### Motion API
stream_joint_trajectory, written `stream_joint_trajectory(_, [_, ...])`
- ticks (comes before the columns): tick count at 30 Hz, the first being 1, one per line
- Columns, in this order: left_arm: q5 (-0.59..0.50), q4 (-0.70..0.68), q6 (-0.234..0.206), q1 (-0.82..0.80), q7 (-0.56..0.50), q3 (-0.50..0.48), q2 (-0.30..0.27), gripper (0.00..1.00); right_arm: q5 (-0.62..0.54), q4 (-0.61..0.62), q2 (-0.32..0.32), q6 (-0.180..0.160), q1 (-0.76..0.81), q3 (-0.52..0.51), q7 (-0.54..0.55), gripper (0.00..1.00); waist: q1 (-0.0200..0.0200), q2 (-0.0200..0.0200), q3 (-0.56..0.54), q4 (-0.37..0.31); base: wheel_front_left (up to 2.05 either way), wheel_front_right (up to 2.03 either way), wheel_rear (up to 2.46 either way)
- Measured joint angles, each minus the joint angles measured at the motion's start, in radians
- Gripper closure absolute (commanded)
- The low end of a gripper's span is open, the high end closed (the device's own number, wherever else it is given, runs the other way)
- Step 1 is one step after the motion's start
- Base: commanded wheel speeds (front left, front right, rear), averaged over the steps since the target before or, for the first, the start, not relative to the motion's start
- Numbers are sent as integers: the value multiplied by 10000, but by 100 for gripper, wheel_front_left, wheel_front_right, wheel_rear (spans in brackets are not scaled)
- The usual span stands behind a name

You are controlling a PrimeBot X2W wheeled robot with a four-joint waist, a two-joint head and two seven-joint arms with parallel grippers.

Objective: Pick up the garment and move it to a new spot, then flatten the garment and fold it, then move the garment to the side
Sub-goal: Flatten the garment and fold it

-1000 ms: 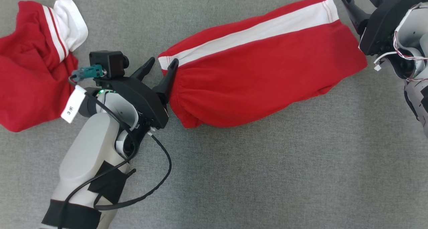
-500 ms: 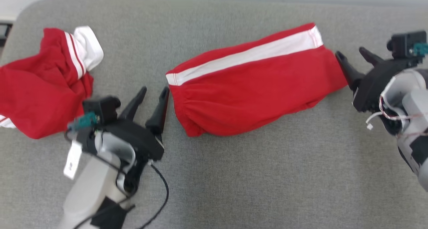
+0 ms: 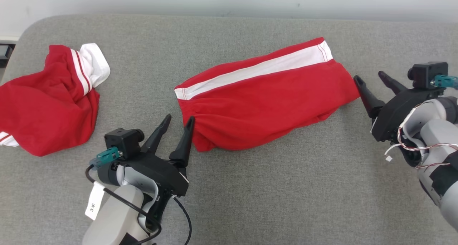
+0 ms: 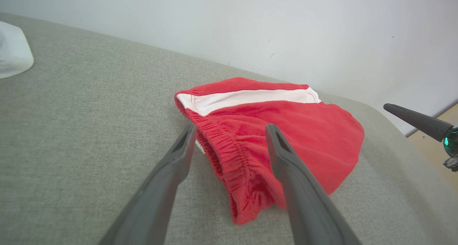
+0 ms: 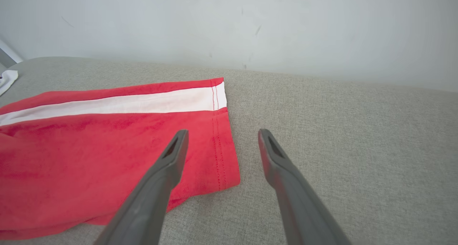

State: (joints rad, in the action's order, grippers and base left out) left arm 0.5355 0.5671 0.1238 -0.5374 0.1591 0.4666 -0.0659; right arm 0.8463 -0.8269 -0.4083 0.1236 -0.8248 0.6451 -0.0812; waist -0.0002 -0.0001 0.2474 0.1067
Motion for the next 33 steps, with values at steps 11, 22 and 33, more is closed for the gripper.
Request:
stream_joint_trajectory(11, [-84, 219, -2, -323, -115, 314, 102, 0, -52, -499, 447, -13, -53, 105, -173, 0, 2, 0, 424, 2, 0, 0, 0])
stream_joint_trajectory(22, [-86, 1068, -94, -914, -568, 591, 234, 0, -407, -1147, 681, -194, -472, 407, -196, 0, 3, 1, 870, -12, 0, 0, 0])
stream_joint_trajectory(33, [-439, 1847, -196, -1417, -1058, 1183, 282, 100, -476, -1597, 932, -178, -687, 594, -81, 100, 3, 1, 969, -14, 0, 0, 0])
